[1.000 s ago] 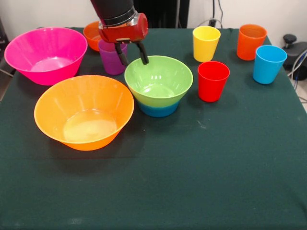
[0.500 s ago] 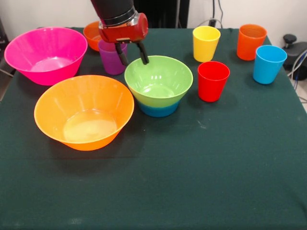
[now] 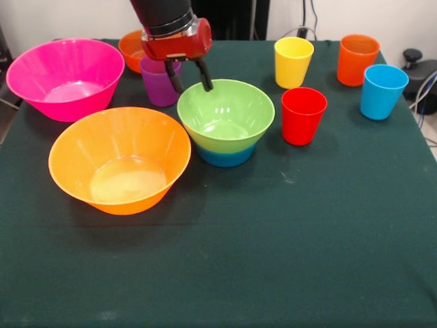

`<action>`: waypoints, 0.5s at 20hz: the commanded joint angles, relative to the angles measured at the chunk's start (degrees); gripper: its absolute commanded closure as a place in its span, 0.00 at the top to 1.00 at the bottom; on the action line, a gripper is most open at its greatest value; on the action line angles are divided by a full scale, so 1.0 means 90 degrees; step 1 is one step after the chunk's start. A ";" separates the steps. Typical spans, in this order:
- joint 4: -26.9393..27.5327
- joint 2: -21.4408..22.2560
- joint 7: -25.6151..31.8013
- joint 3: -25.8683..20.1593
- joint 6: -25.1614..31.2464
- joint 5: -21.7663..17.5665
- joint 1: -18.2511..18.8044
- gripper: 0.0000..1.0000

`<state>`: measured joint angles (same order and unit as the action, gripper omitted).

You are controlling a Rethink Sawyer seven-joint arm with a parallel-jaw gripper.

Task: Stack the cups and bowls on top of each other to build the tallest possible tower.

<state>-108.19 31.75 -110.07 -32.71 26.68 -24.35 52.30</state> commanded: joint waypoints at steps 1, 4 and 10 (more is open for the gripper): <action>-0.0265 0.0075 -0.0013 0.0102 -0.0271 -0.0451 -0.0370 1.00; -0.0246 0.0067 -0.0038 0.0124 -0.0278 -0.0452 -0.0406 1.00; -0.0277 0.0138 -0.0030 0.0107 -0.0228 -0.0408 -0.0412 1.00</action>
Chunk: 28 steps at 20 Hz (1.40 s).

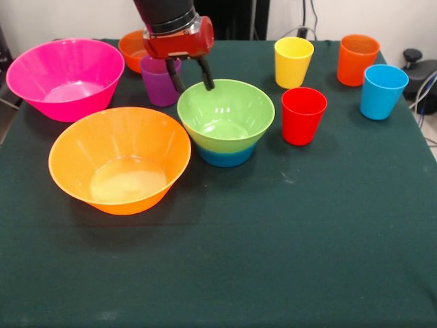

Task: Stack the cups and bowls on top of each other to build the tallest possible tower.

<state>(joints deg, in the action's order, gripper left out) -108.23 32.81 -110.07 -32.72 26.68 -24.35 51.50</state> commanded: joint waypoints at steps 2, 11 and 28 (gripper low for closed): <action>-0.0281 0.0096 -0.0044 0.0111 -0.0169 -0.0372 -0.0346 1.00; -0.0407 0.0499 0.0008 0.0029 0.0161 -0.0168 -0.0305 1.00; 0.0309 0.0268 0.0438 0.0256 0.0556 -0.0423 -0.0318 1.00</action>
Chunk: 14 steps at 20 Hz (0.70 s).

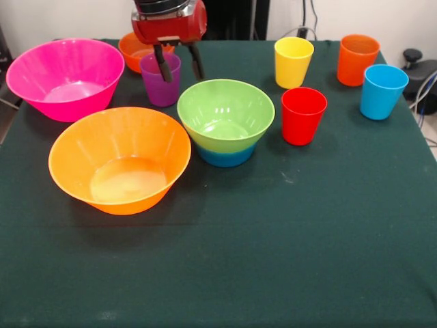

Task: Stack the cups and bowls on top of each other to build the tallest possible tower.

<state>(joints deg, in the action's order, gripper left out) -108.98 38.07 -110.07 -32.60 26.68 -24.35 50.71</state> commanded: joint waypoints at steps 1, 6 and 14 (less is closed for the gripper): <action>0.0454 -0.0341 0.0455 0.0256 0.0595 -0.0429 -0.0241 1.00; 0.0656 -0.0519 0.0486 0.0361 0.0570 -0.0522 -0.0276 1.00; 0.0986 -0.0889 0.0679 0.0419 0.0679 -0.0535 -0.0196 1.00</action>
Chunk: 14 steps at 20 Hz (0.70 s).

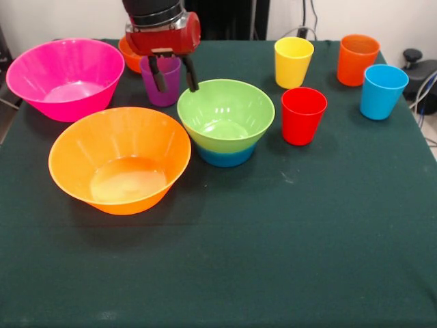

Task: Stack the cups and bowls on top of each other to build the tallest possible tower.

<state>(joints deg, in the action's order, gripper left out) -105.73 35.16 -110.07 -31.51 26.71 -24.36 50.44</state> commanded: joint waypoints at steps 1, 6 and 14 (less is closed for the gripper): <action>0.0635 -0.0598 0.0721 0.0290 0.0682 -0.0538 -0.0128 1.00; 0.0699 -0.0678 0.0868 0.0286 0.0793 -0.0565 -0.0021 1.00; 0.0338 -0.0353 0.1048 0.0119 0.1093 -0.0452 0.0319 1.00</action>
<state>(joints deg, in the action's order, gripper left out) -103.53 32.31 -110.07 -31.38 29.06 -24.36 51.99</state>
